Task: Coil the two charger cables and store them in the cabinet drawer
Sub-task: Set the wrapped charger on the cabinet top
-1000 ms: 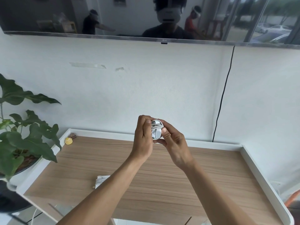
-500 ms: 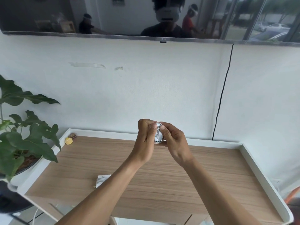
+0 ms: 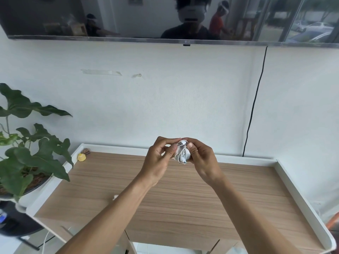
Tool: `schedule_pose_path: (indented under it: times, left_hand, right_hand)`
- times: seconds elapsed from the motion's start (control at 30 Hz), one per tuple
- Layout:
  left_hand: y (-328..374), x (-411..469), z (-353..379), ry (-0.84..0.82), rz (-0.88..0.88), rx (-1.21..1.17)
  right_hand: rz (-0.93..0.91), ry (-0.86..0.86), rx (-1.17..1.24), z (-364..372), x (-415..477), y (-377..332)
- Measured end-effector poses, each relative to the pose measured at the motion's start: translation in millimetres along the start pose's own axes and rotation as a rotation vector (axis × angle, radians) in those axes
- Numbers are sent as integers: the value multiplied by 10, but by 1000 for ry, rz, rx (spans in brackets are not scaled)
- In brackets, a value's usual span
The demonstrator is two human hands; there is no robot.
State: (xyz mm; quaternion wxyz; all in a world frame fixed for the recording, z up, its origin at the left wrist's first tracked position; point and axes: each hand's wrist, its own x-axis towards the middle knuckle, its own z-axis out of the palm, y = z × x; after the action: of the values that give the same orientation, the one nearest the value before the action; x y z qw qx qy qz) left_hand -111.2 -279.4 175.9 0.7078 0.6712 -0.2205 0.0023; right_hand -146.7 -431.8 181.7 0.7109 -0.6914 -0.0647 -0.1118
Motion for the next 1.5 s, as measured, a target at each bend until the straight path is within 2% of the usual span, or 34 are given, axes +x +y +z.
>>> schedule_pose_path:
  times: [0.07,0.23,0.5,0.83,0.97,1.07,1.17,1.23,1.27,1.37,1.5]
  left_hand:
    - [-8,-22,23,6,50,95]
    - [87,-65,62,-58,27,60]
    - [32,-43,175,62,162,174]
    - [100,-139,423,206,222,216]
    - [210,6,494,290,79,120]
    - [213,45,533,283,29,159]
    - [184,65,495,283,9,176]
    - [155,80,436,288,10,210]
    - [154,78,421,291,28,244]
    - [183,38,427,274,141,362]
    - [184,-18,491,225,223,356]
  right_hand:
    - [12,16,8,2,-20,-20]
    - [46,42,61,0,10,-52]
    - [-1,154,80,73,8,-86]
    - [-97,421,64,395,-91,-40]
    - [-202,521,-99,508,-52,-11]
    - [-217,560,-147,503,-5,4]
    - [-227,552,-316,410,28,3]
    - [-198,488,-429,375,37,4]
    - [-176,453,-430,360,49,12]
    - [-106,363,-229,368,71,-37]
    - [-162,419,-261,308,70,-66]
